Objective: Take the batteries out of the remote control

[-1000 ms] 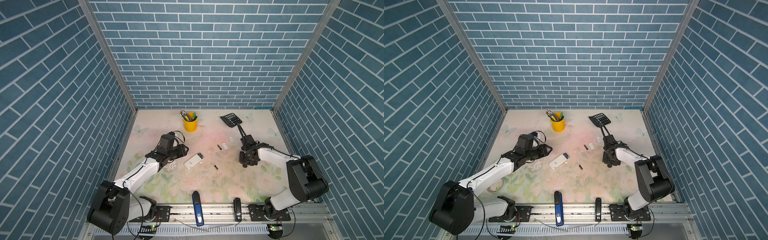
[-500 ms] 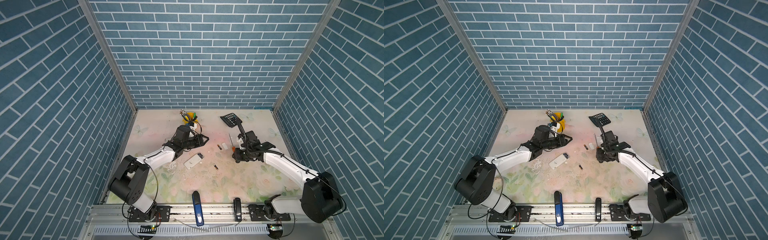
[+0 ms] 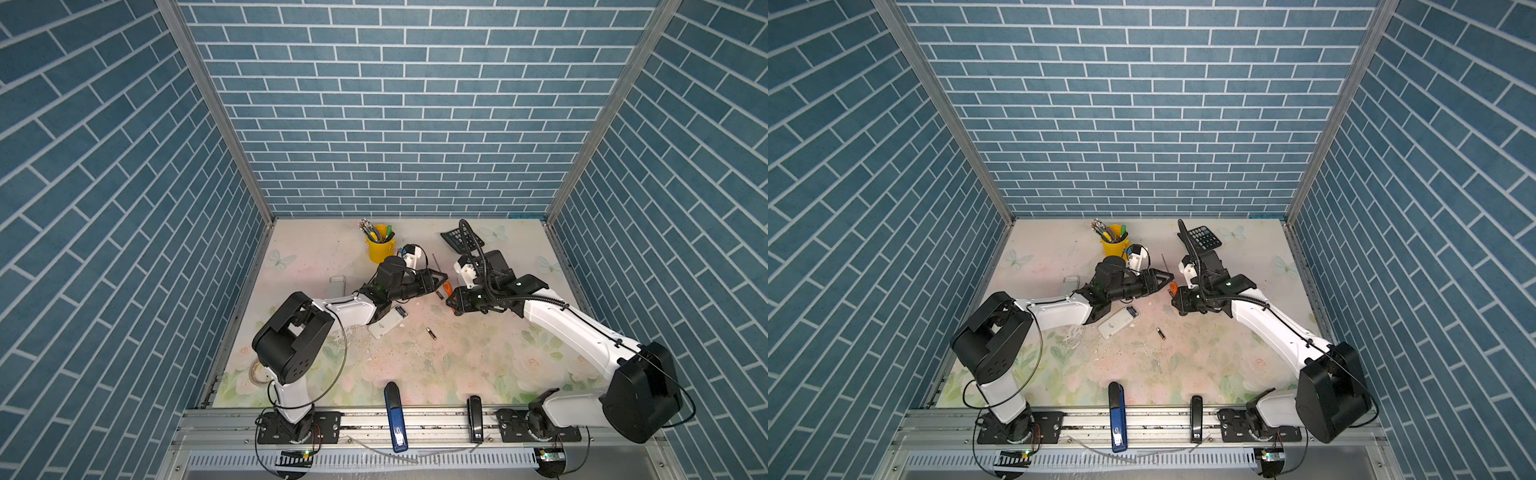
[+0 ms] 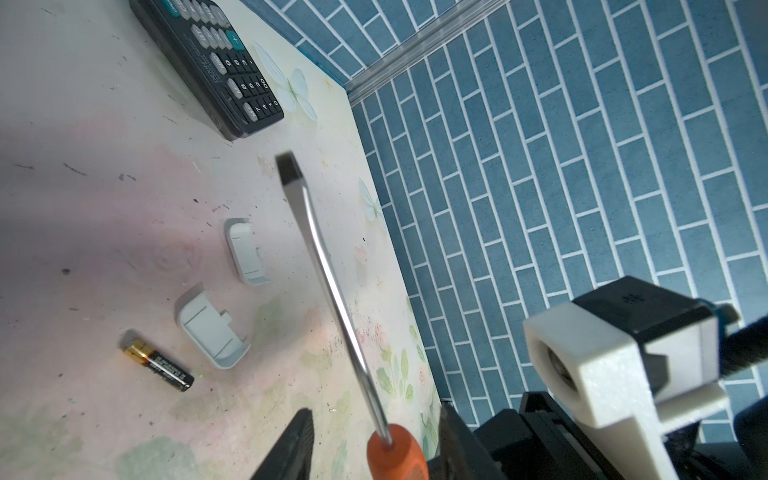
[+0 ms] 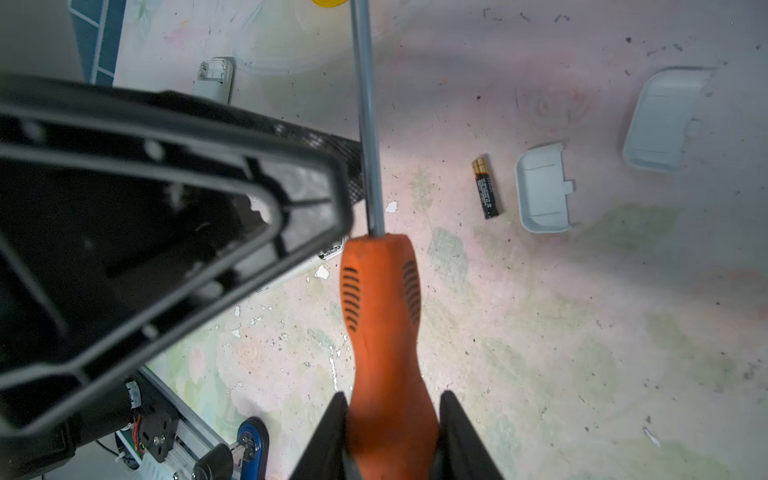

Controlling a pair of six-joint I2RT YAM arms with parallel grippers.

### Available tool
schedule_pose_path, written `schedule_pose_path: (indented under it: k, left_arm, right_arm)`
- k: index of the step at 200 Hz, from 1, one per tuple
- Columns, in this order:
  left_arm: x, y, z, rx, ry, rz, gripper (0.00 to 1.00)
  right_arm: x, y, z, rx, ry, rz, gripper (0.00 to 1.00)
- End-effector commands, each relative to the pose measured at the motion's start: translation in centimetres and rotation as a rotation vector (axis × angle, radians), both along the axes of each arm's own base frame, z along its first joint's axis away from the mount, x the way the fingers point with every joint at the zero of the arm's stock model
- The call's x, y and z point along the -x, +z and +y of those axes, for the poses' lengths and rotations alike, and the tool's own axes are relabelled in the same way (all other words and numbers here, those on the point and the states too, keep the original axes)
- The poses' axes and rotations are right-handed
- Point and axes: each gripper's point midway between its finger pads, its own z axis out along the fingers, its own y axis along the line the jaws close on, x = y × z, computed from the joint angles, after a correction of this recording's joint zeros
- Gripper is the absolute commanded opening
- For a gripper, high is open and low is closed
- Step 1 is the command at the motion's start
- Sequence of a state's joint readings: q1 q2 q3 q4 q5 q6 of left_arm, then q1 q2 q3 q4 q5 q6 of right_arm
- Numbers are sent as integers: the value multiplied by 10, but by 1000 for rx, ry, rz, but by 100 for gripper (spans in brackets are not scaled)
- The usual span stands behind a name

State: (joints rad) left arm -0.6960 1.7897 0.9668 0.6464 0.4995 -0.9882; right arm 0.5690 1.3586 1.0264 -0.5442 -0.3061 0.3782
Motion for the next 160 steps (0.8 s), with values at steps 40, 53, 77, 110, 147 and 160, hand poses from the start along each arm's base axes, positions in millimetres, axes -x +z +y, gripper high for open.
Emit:
schedule_pose_path:
  k: [40,53,77,110,147,160]
  left_arm:
    - [12,18,-21,66,-44,-31,46]
    - [14,15,-23,62,-50,-26,45]
    - [14,8,-23,55,-48,-14,35]
    - [11,7,-23,50,-37,-19,17]
    - [1,6,-17,80,14,-10,0]
    - [-5,11,-14,113,39,-7,0]
  right_arm:
    - [-14,25,16,-42,50,-73,0]
    - [-16,26,17,-43,52,-75,0]
    - [-17,29,19,-55,56,-83,0]
    - [-15,30,19,-58,57,-81,0]
    - [-18,32,13,-51,23,-113,7]
    - [-21,34,11,-58,0,-134,16]
